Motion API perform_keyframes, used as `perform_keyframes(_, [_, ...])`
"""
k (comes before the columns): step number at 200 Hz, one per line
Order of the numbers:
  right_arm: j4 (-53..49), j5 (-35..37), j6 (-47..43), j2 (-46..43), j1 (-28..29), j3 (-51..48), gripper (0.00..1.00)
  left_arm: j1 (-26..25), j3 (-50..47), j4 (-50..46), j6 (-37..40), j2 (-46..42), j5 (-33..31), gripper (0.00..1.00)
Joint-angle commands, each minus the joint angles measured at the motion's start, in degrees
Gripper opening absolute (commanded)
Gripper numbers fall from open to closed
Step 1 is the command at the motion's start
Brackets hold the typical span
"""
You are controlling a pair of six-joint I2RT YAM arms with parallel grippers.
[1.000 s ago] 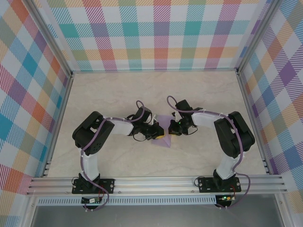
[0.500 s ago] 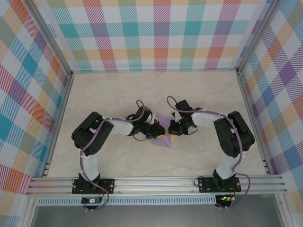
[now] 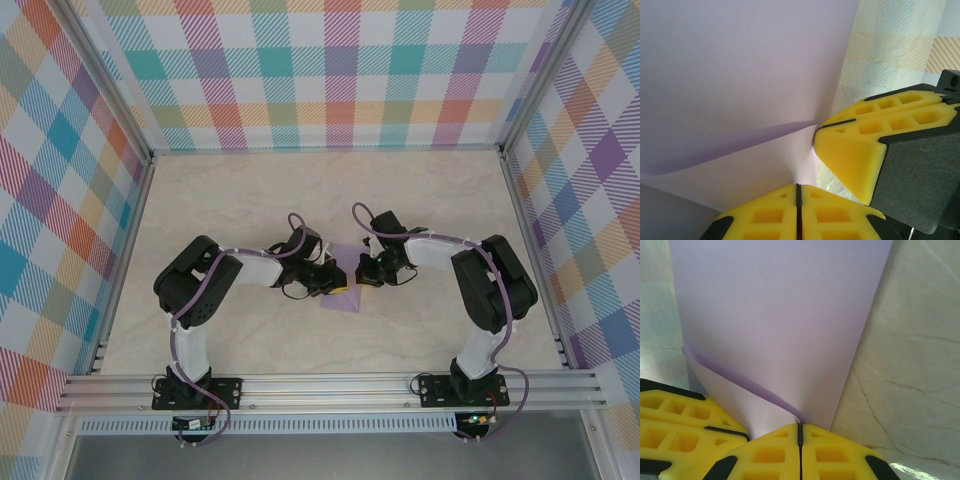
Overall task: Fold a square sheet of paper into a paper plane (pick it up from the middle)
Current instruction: Fold the triangle a second time at the center of the table.
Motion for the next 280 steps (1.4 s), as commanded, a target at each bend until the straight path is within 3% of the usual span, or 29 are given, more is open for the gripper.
perform_keyframes(1, [-1.69,0.5,-1.11,1.6,-0.32,1.18,0.06,-0.5,0.95,-1.99,0.99,1.49,-0.74,0.08])
perform_keyframes(112, [-3.01,2.12,-1.07,-0.56,-0.32,1.07,0.07,-0.5,1.96,-6.01,2.26,2.36,-1.58,0.08])
perform_keyframes(150, [-5.21,4.79,-0.33,-2.68,-0.27,1.62,0.21,-0.59,2.63,-10.65,3.67,3.06,-3.17,0.07])
perform_keyframes(177, [-5.89,7.22,0.42,-5.8,-0.32,1.24,0.23,-0.64,2.89,-12.37,4.15,3.14,-3.96,0.06])
perform_keyframes(215, [-3.26,2.39,0.4,-7.39,-0.24,0.14,0.15,-0.82,2.99,-13.56,3.48,3.49,-5.42,0.06])
perform_keyframes(251, [0.39,-5.0,0.41,-3.74,-0.2,-0.09,0.06,-1.03,3.04,-14.27,2.53,3.58,-7.0,0.05])
perform_keyframes(280, [1.53,-6.61,0.25,-0.6,-0.21,0.3,0.04,-1.12,2.54,-13.8,1.66,3.39,-7.66,0.05])
